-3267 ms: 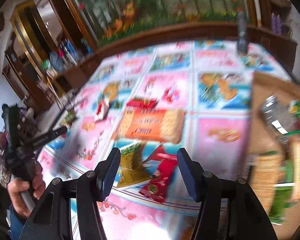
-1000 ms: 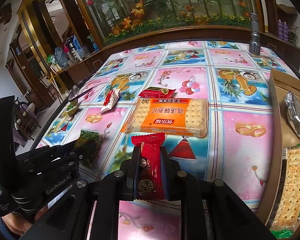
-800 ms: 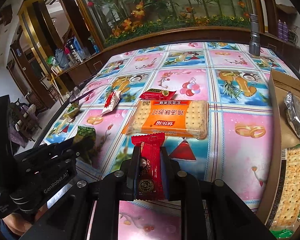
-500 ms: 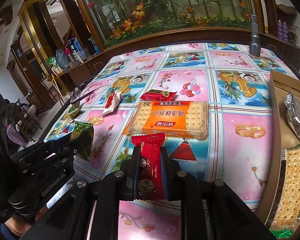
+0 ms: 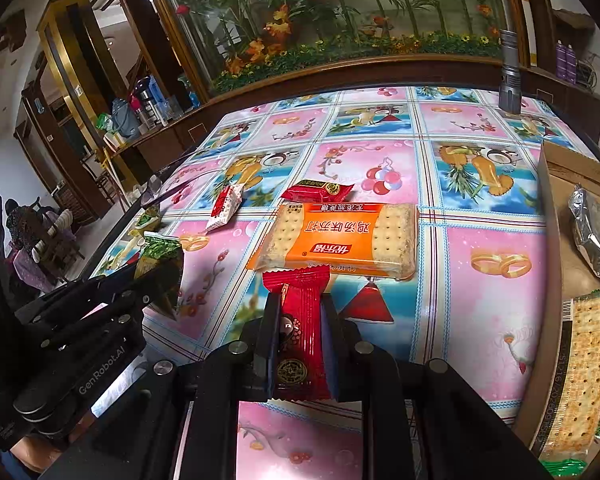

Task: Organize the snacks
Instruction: 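Lift the green-topped bag and red wrapped snack toward the cardboard box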

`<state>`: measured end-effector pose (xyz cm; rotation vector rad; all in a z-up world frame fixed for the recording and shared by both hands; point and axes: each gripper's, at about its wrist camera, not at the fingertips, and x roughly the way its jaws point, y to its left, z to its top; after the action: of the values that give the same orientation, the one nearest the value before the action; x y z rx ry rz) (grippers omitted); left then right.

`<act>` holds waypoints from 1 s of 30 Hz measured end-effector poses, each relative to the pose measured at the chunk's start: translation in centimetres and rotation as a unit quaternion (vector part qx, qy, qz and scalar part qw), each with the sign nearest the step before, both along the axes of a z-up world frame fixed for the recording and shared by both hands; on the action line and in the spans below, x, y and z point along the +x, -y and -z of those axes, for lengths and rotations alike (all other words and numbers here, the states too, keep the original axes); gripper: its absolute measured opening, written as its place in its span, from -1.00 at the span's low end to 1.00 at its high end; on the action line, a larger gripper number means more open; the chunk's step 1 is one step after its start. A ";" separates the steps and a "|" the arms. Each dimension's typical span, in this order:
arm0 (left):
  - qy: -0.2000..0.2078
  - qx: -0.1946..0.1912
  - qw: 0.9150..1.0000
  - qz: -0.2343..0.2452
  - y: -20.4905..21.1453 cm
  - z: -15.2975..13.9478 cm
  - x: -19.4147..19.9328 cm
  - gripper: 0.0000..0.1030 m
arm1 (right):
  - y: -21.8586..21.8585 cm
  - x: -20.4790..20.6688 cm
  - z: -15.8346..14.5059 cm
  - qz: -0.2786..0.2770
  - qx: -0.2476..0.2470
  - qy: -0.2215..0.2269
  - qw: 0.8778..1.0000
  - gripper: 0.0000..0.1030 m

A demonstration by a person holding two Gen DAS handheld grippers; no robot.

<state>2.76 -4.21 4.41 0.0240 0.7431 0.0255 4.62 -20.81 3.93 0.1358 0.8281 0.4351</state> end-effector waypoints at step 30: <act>0.017 -0.006 0.999 0.042 1.3 -0.4 -0.6 -0.56 | 2.1 0.6 -0.4 0.026 0.025 -0.003 0.999 -0.61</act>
<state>2.14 -5.54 4.83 0.0431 0.7071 -0.0591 5.21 -22.90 4.33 0.2043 0.8179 0.4063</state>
